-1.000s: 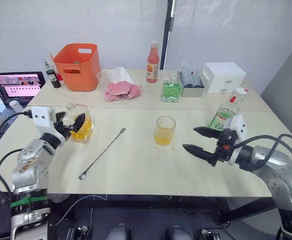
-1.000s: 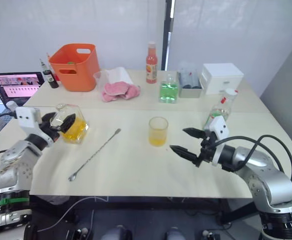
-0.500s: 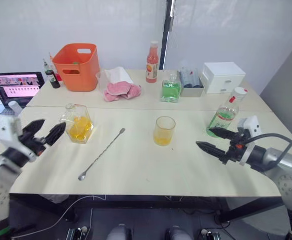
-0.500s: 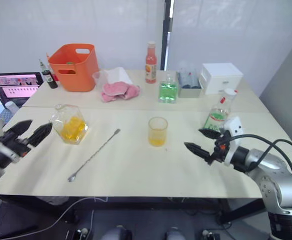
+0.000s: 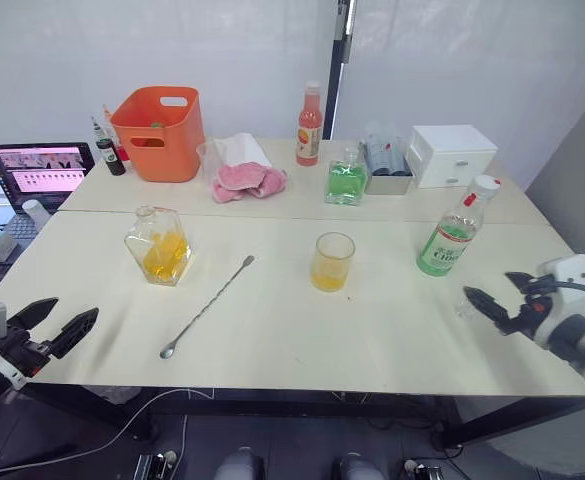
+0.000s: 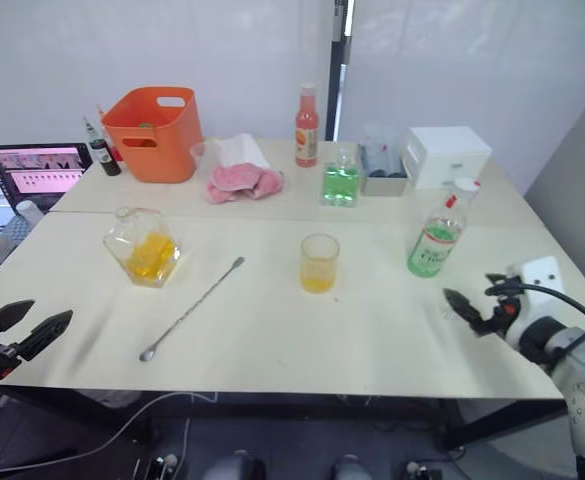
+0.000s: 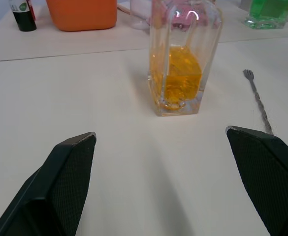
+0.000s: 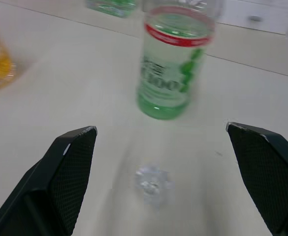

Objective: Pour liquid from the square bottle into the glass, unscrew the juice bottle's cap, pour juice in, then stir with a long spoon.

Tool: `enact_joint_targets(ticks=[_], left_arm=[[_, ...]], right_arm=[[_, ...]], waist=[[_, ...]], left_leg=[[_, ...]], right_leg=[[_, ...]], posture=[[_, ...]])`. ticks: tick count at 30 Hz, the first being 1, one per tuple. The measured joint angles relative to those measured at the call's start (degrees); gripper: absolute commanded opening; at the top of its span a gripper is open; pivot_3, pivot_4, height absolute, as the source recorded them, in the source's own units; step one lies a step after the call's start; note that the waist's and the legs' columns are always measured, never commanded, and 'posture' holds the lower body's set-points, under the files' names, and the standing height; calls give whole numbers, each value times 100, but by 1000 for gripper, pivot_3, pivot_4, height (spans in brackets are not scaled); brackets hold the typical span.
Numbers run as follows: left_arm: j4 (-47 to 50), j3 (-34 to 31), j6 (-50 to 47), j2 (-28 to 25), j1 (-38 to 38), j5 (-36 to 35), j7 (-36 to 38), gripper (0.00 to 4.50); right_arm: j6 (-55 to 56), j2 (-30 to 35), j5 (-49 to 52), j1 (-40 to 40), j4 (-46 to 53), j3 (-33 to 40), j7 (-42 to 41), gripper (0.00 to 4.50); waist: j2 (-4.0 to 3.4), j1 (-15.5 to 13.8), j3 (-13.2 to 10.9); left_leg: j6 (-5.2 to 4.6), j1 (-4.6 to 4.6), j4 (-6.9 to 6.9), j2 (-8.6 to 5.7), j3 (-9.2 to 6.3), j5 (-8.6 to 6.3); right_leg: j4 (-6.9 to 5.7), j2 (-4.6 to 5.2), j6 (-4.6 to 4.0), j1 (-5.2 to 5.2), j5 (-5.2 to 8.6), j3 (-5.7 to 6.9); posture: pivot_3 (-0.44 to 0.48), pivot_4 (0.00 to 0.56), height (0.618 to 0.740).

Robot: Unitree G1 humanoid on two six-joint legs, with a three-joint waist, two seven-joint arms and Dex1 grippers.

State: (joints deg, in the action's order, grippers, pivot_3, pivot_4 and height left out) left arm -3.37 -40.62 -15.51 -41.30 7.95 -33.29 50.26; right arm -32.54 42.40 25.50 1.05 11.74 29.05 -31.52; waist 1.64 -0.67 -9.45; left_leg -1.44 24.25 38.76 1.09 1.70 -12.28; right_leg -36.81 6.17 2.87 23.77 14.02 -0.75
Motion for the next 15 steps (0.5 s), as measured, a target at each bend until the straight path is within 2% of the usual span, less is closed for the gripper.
enact_joint_targets(ticks=[7,15], left_arm=[[-480,-1,524,128,1,167,-32,4477],[-652,-6,692,128,48,164,-42,4477]], right_arm=[[-1,-372,-176,-372,16,203,467,4500],[62,-442,-174,-348,49,200,590,4500]], waist=[[0,29,0],[0,20,0]], left_leg=[[0,5,-7,3,10,0],[0,6,-6,2,13,0]], right_leg=[[-6,-2,5,17,-3,-10],[-6,-1,6,19,-3,-11]], posture=[[0,150,715],[0,150,715]])
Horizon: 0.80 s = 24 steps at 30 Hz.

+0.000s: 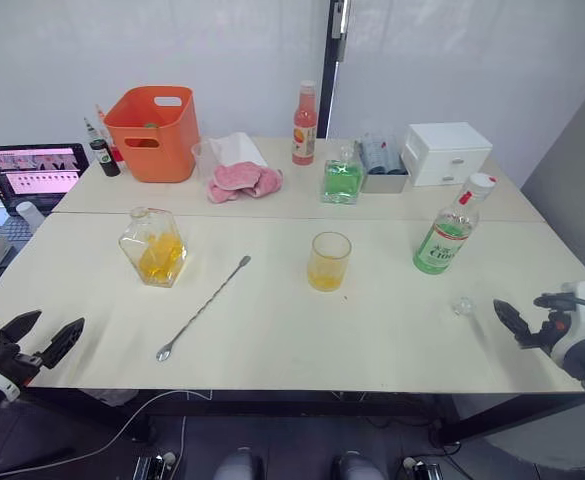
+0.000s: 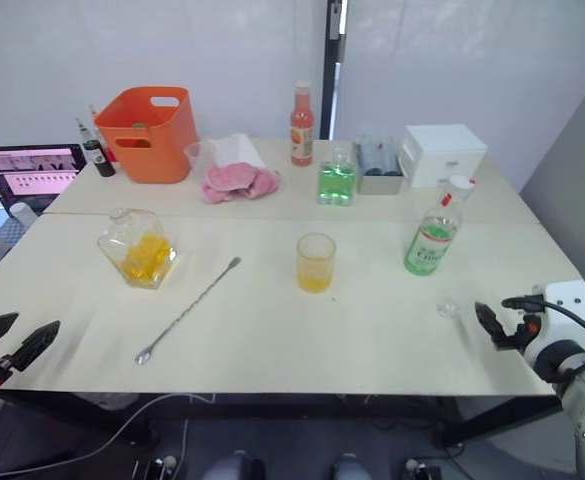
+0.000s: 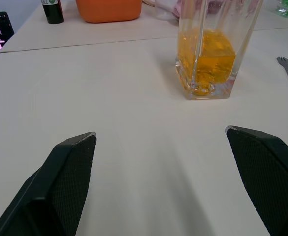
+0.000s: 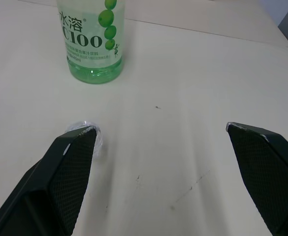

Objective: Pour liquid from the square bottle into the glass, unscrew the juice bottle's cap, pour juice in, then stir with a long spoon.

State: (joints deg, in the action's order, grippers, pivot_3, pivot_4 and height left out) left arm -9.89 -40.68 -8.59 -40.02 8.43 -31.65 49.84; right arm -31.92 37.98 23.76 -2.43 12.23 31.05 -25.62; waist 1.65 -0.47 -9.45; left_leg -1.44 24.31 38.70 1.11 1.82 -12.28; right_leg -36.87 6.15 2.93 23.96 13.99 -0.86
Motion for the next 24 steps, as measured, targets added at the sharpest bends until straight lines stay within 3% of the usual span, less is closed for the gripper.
enact_joint_targets(ticks=[9,15,24], left_arm=[[459,164,-386,82,156,-188,44,4477],[1775,702,-1181,93,252,-783,272,4477],[3106,1821,-2135,-99,-736,-1401,264,4477]], right_arm=[[-138,-191,18,210,343,-138,219,4500],[-543,-473,113,1415,483,-619,717,4500],[-491,-552,-57,3389,-1091,-1130,872,4500]], waist=[[0,11,0],[-1,56,0],[-1,53,0]], left_leg=[[0,1,1,2,0,0],[0,3,1,5,0,0],[-1,14,2,-15,-4,0]], right_leg=[[0,0,1,2,-1,-2],[-8,-2,0,8,-1,-6],[-13,-6,6,10,-4,-6]], posture=[[0,150,715],[0,150,715],[0,150,715]])
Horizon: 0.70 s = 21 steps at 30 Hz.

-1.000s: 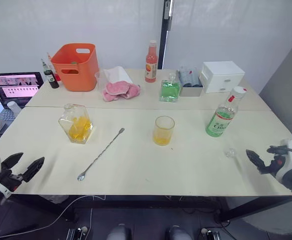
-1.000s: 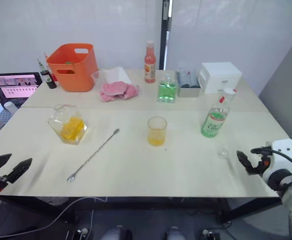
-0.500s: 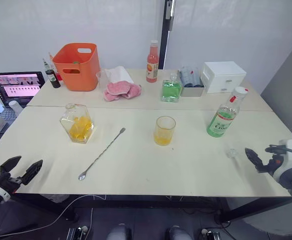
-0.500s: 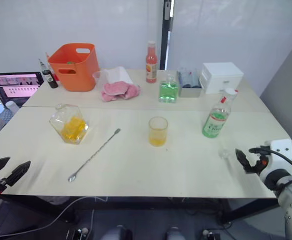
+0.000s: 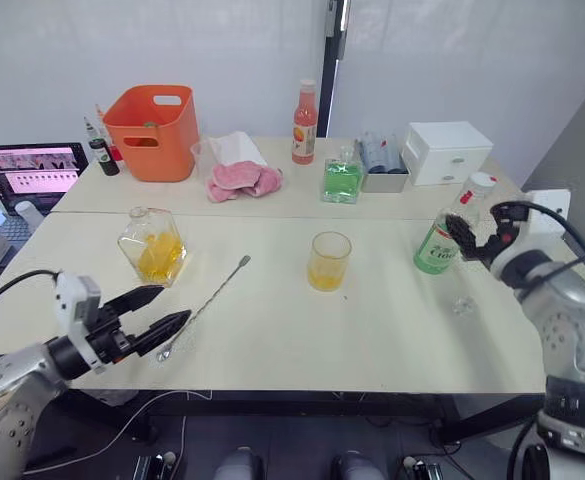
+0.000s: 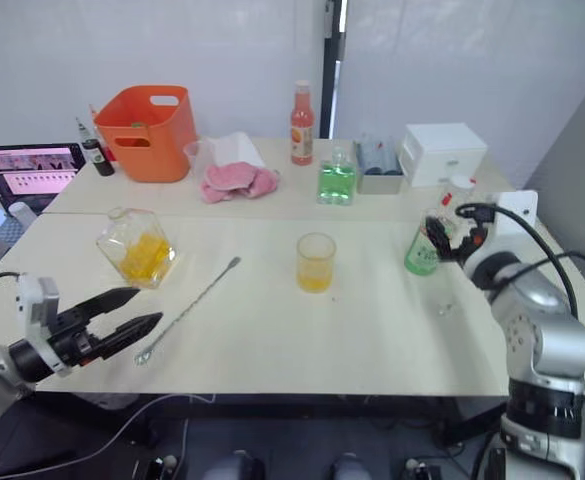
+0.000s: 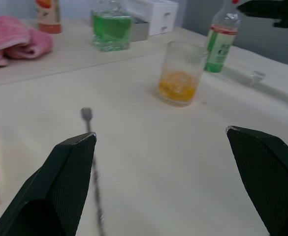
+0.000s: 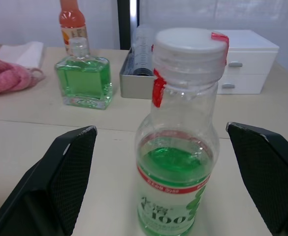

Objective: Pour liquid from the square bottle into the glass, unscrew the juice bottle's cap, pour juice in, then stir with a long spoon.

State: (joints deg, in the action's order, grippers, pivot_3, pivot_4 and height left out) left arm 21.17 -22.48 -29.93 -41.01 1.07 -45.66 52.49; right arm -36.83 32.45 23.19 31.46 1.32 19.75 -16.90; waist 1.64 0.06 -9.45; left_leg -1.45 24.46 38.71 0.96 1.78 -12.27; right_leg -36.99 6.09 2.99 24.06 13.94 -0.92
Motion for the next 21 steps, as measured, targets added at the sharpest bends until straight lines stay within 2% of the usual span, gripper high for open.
enact_joint_targets(ticks=[8,18,21], left_arm=[[544,551,-493,-11,-543,-399,-39,4477],[558,772,-514,-2,-643,-393,-57,4477],[558,776,-509,-2,-691,-391,-61,4500]], right_arm=[[456,120,-216,654,-1188,-184,-339,4500],[1031,228,-388,1142,-2125,-310,-776,4500],[1129,227,-394,1200,-2321,-322,-838,3607]], waist=[[-1,69,-1],[-1,67,-1],[-2,68,-1]], left_leg=[[0,0,-1,-1,-1,0],[0,1,0,-2,1,0],[0,1,-1,-1,0,0]], right_leg=[[-1,-8,0,0,0,-1],[0,-11,1,0,0,-3],[-1,-11,0,0,0,-3]], posture=[[0,150,715],[0,150,715],[0,150,715]])
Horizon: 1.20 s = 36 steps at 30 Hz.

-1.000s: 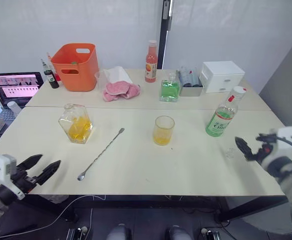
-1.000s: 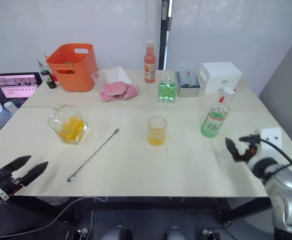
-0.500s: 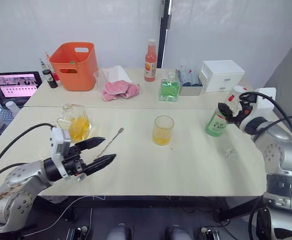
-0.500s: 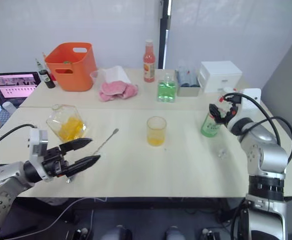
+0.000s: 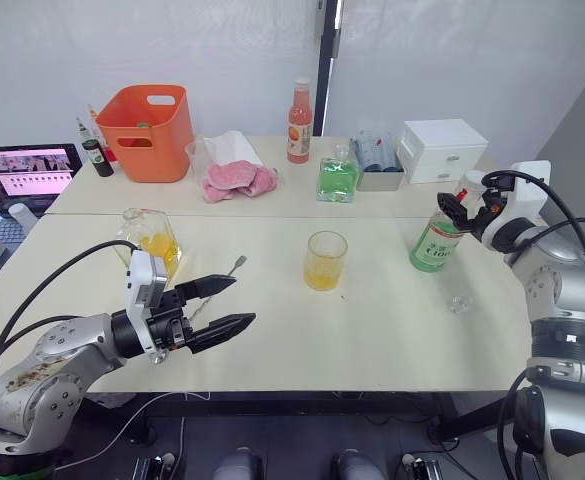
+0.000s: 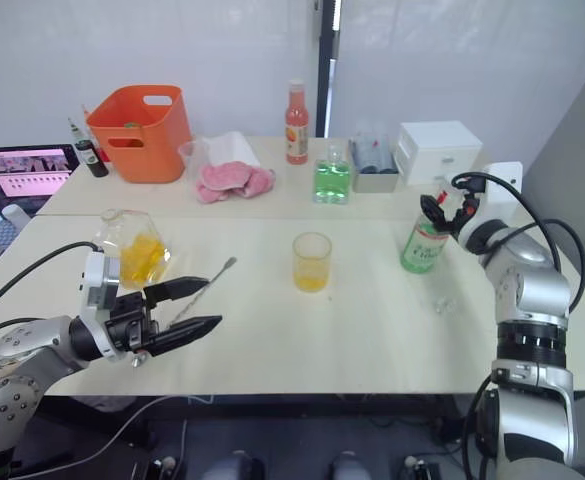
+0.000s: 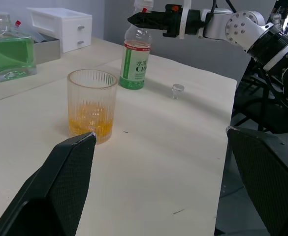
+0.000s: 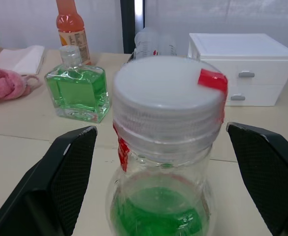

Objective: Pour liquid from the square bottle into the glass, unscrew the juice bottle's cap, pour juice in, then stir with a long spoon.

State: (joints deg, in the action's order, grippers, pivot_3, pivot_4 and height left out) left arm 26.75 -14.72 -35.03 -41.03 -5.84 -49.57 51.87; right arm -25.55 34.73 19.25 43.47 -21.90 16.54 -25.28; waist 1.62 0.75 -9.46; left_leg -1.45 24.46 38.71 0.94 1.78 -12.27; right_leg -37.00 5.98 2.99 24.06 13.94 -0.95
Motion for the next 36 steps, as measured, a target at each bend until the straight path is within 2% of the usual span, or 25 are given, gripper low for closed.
enact_joint_targets(ticks=[6,7,18,24,29,36], left_arm=[[0,5,0,-1,-21,0,-6,4500],[0,5,0,-1,-21,0,-6,4500],[-27,5,15,-4,-96,109,3,4500],[-84,22,18,-3,-136,176,53,4500],[-240,88,22,1,-280,222,157,4500],[-391,256,24,17,-519,248,303,4500]], right_arm=[[152,0,-4,11,-196,-2,-85,1675],[168,0,-3,11,-220,-5,-100,1486],[217,-24,11,-41,-36,-7,-211,1434],[-314,84,413,-461,1304,-2,-520,1434],[-1220,329,1167,-896,2932,60,-744,1434],[-1911,437,1913,-1229,3945,152,-813,1433]], waist=[[0,-1,0],[0,-4,0],[-7,0,-4],[-12,-6,-7],[-12,-16,-8],[-12,-15,-8]], left_leg=[[0,0,0,0,-1,0],[0,0,0,0,-1,0],[0,5,0,0,-1,0],[0,19,0,1,-6,0],[0,18,1,2,-10,0],[0,18,5,1,-11,0]], right_leg=[[0,0,0,0,0,0],[0,0,0,0,0,0],[-1,0,0,6,0,-1],[0,0,1,16,0,0],[0,0,1,12,0,3],[0,-1,2,11,0,4]], posture=[[0,150,715],[0,150,715],[0,150,715],[0,150,715],[0,150,715],[0,150,715]])
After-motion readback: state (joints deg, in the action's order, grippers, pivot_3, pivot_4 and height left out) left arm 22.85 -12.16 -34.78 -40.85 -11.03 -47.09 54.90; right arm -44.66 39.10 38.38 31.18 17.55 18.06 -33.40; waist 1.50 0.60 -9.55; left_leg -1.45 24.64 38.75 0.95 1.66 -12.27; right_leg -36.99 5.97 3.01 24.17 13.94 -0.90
